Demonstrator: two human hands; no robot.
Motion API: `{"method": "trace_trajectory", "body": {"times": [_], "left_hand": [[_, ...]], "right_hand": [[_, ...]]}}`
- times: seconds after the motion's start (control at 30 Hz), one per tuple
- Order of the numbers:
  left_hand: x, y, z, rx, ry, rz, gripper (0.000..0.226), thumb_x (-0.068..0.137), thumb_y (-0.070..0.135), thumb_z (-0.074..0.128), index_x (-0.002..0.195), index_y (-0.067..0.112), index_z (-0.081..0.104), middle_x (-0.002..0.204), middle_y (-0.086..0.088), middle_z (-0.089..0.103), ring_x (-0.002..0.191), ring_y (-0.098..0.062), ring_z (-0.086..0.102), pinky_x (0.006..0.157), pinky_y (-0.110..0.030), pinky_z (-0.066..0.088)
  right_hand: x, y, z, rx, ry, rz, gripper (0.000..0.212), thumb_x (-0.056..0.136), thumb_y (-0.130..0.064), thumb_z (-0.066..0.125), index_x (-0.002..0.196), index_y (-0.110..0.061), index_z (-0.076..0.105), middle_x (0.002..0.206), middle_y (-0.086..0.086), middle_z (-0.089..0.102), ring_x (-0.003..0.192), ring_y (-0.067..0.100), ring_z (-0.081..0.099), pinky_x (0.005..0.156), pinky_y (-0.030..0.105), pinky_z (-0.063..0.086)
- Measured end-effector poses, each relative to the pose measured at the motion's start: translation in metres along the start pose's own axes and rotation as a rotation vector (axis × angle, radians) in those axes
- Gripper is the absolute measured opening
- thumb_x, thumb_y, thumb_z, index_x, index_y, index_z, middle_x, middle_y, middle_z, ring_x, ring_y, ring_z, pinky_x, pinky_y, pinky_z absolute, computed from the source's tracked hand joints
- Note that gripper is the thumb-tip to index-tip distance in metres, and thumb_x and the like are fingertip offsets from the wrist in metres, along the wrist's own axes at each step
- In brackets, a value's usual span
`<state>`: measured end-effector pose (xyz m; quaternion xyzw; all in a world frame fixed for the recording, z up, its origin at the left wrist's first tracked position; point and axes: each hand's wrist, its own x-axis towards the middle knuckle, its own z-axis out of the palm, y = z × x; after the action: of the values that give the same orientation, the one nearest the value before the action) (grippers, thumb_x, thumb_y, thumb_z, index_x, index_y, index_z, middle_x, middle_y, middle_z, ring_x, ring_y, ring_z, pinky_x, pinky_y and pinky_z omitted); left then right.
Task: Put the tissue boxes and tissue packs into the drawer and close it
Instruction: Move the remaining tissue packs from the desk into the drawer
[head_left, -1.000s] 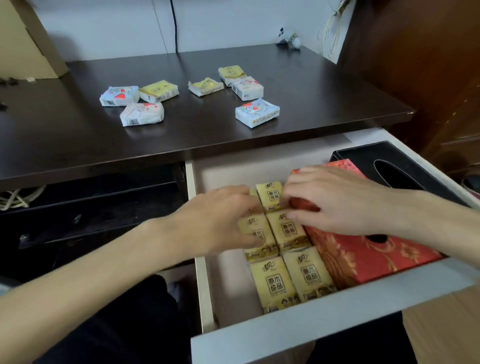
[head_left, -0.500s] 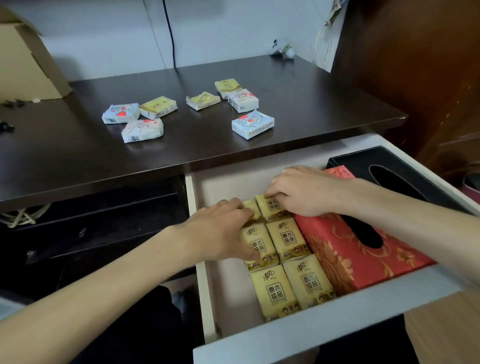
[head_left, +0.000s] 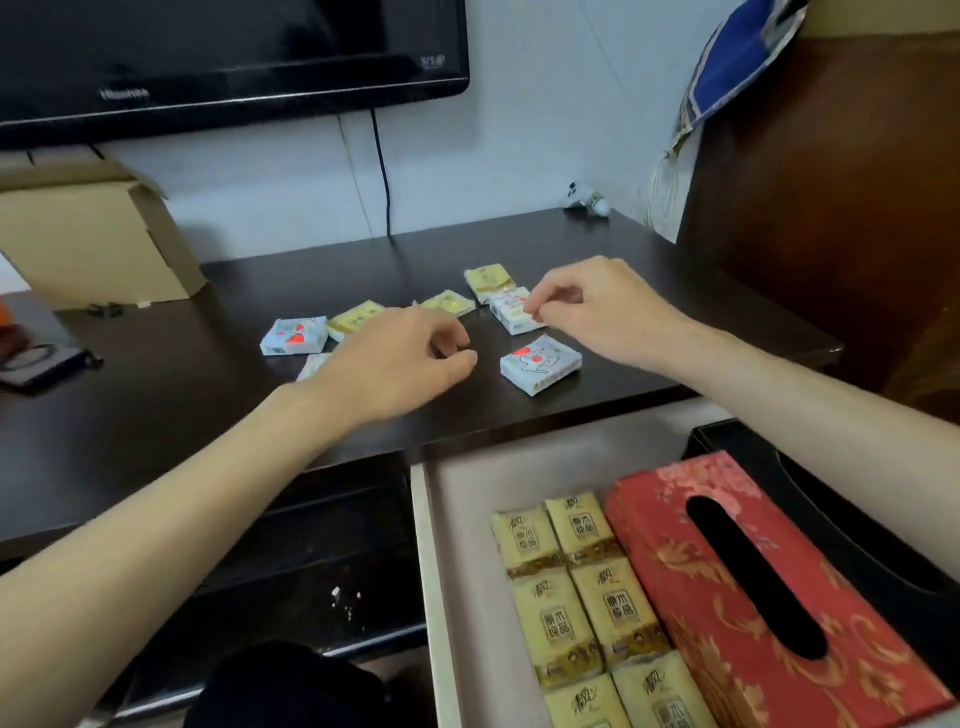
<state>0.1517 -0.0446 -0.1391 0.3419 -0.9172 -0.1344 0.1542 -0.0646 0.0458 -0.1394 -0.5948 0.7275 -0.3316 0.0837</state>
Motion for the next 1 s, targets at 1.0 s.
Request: {"method": "trace_trajectory", "body": {"times": [1.0], "left_hand": [[0.119,-0.077,0.012,0.260,-0.029,-0.053,0.046,0.077,0.053,0.065,0.112,0.025,0.054,0.111,0.002,0.061,0.098,-0.019,0.054,0.071,-0.035,0.043]], "right_hand": [[0.169,0.029,0.069,0.056,0.188,0.187,0.080,0.076,-0.030,0.079,0.148,-0.025,0.045,0.140,-0.003,0.059,0.129,0.024,0.056,0.095,0.043,0.049]]}}
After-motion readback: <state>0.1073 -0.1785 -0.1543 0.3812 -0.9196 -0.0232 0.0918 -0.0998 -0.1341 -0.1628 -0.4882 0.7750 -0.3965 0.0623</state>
